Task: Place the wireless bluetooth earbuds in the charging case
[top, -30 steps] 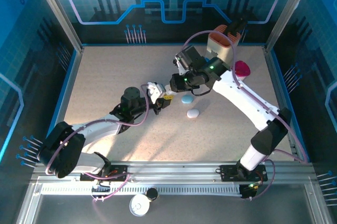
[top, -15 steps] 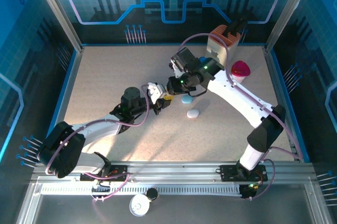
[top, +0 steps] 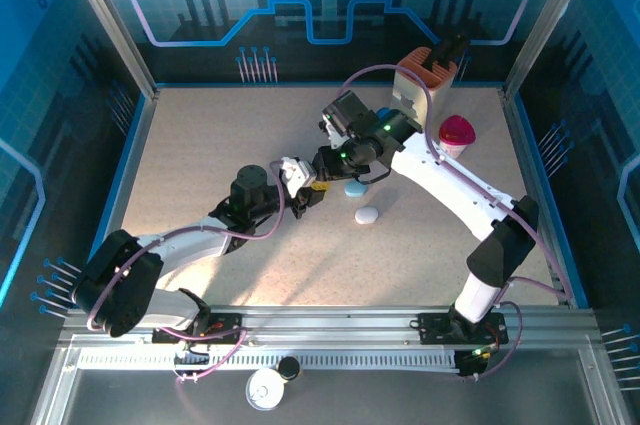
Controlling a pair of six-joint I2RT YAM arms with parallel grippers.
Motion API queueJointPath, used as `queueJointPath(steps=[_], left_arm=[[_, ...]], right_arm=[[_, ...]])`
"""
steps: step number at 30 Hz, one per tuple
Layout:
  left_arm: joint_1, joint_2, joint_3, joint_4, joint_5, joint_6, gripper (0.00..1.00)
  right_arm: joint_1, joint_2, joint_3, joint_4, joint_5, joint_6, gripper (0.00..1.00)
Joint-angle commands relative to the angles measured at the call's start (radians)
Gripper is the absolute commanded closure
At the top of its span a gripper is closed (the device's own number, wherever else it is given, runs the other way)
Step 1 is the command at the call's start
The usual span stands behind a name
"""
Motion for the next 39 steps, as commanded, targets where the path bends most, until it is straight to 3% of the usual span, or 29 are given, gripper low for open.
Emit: queueJointPath(steps=[1, 10, 16, 25, 35, 39], left_arm=[[-0.007, 0.001, 0.025, 0.053, 0.007, 0.010, 0.82], [-0.007, 0.001, 0.017, 0.056, 0.007, 0.016, 0.82], [-0.006, 0.017, 0.006, 0.084, -0.031, 0.057, 0.82], [-0.019, 0.041, -0.015, 0.159, -0.159, 0.179, 0.83], [-0.041, 0.060, 0.006, 0.160, -0.176, 0.289, 0.83], [-0.044, 0.062, 0.003, 0.168, -0.160, 0.294, 0.83]], right_arm=[[-0.007, -0.015, -0.006, -0.001, -0.015, 0.014, 0.71], [-0.012, -0.010, -0.010, -0.016, -0.043, 0.024, 0.85], [-0.026, -0.027, -0.059, 0.014, -0.079, 0.103, 0.86], [-0.060, -0.117, -0.268, 0.241, -0.173, 0.369, 0.90], [-0.076, -0.095, -0.289, 0.266, -0.206, 0.481, 0.90], [-0.083, -0.078, -0.298, 0.293, -0.230, 0.496, 0.86]])
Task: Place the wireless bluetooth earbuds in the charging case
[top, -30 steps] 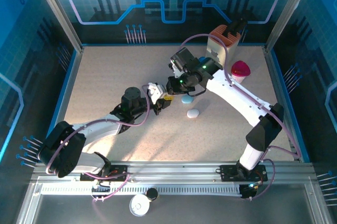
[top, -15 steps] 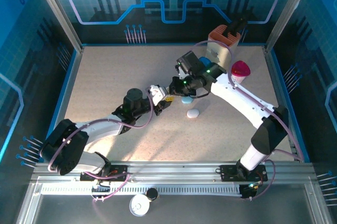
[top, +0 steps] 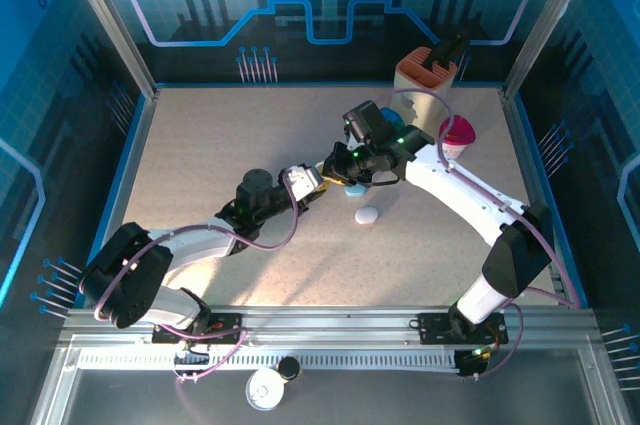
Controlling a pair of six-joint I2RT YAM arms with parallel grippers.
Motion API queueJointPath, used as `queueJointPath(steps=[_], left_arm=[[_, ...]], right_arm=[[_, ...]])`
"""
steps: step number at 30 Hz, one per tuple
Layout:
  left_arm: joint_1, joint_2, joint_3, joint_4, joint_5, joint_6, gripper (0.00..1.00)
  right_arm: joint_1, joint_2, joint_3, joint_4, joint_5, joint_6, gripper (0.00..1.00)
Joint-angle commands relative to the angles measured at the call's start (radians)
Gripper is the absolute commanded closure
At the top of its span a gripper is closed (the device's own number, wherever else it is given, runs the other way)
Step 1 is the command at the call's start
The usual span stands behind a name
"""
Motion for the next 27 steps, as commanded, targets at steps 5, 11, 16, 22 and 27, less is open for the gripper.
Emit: queueJointPath(steps=[5, 11, 16, 22, 27], left_arm=[[-0.017, -0.006, 0.009, 0.094, 0.029, 0.021, 0.83], [-0.016, -0.013, -0.009, 0.089, 0.037, 0.001, 0.83], [-0.016, -0.010, -0.017, 0.106, 0.039, -0.018, 0.83], [-0.016, -0.010, -0.019, 0.107, 0.043, -0.030, 0.83], [-0.015, 0.002, -0.034, 0.149, 0.043, -0.065, 0.83]], right_arm=[[-0.023, 0.040, 0.020, -0.021, -0.066, -0.001, 0.81], [-0.030, 0.017, 0.014, -0.024, -0.066, -0.012, 0.75], [-0.036, -0.002, -0.002, -0.034, -0.054, -0.022, 0.69], [-0.044, -0.034, -0.003, -0.051, -0.025, -0.051, 0.58], [-0.053, -0.075, -0.011, -0.058, -0.008, -0.085, 0.53]])
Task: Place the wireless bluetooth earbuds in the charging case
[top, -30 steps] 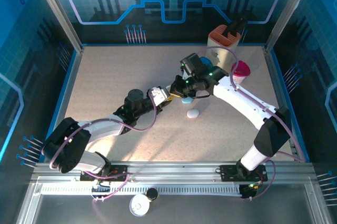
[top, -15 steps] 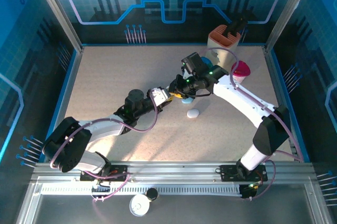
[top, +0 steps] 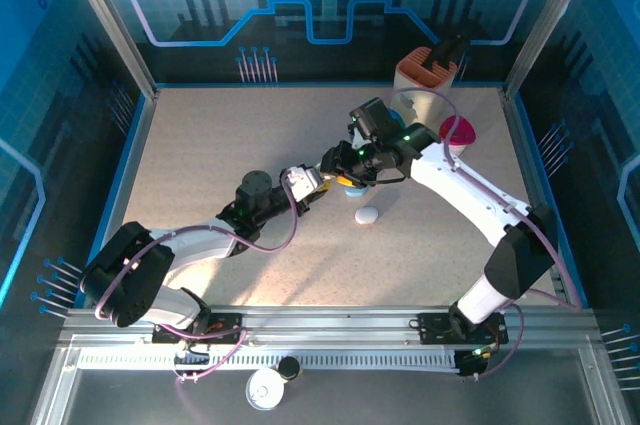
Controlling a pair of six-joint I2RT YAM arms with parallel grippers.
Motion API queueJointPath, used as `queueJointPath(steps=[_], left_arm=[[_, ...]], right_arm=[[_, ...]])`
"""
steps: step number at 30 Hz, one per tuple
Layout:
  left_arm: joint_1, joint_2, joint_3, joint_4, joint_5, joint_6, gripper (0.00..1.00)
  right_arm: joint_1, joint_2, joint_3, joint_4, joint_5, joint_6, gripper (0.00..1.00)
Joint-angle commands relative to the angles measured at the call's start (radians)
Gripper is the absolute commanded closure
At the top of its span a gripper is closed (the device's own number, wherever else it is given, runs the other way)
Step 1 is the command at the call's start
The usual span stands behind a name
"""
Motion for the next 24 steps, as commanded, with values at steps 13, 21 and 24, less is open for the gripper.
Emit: queueJointPath(steps=[13, 21, 24], left_arm=[[0.021, -0.011, -0.046, 0.110, 0.159, -0.130, 0.83], [0.020, -0.033, -0.031, 0.064, 0.177, -0.126, 0.83], [0.021, -0.029, -0.023, 0.064, 0.175, -0.127, 0.83]], right_arm=[[-0.047, -0.195, -0.168, 0.093, -0.015, -0.126, 0.82], [-0.029, -0.137, -0.128, 0.092, -0.058, -0.145, 0.92], [-0.018, -0.114, -0.110, 0.085, -0.065, -0.147, 0.92]])
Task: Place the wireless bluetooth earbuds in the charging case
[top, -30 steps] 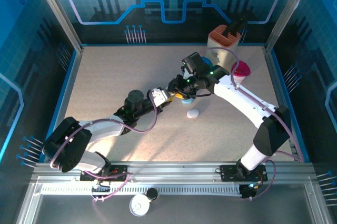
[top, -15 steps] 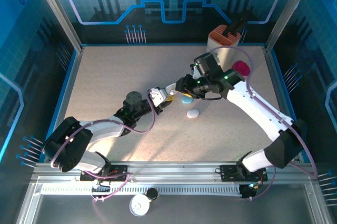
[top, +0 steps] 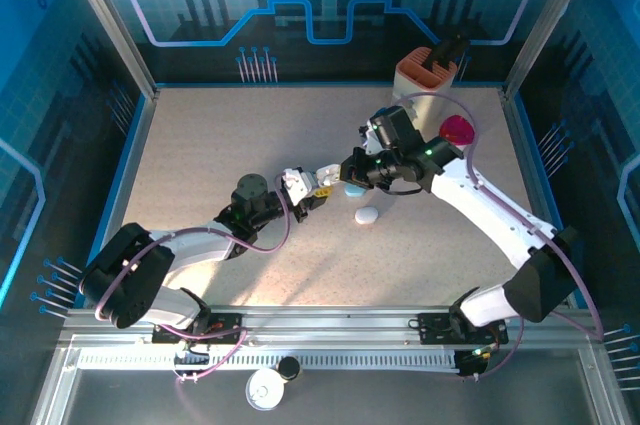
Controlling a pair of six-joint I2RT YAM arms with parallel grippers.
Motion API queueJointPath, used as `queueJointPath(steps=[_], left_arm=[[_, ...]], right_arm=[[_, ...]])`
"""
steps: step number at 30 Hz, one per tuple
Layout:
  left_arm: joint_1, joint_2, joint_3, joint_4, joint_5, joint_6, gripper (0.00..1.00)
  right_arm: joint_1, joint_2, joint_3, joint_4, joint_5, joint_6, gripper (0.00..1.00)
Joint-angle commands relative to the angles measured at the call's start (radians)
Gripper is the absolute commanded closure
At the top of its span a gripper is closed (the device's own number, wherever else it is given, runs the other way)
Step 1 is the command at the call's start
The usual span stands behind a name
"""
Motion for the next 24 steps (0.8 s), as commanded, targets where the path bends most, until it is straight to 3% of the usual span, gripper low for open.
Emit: queueJointPath(steps=[1, 14, 24], left_arm=[[0.005, -0.019, 0.015, 0.009, 0.033, -0.019, 0.83], [0.005, -0.006, 0.031, 0.002, 0.023, -0.036, 0.83], [0.005, -0.009, 0.042, -0.004, 0.028, -0.053, 0.83]], right_arm=[[0.016, 0.031, 0.043, 0.002, -0.026, -0.020, 0.92], [0.042, 0.040, 0.071, -0.030, 0.012, -0.027, 0.94], [0.056, 0.081, 0.091, -0.026, -0.027, -0.041, 0.95]])
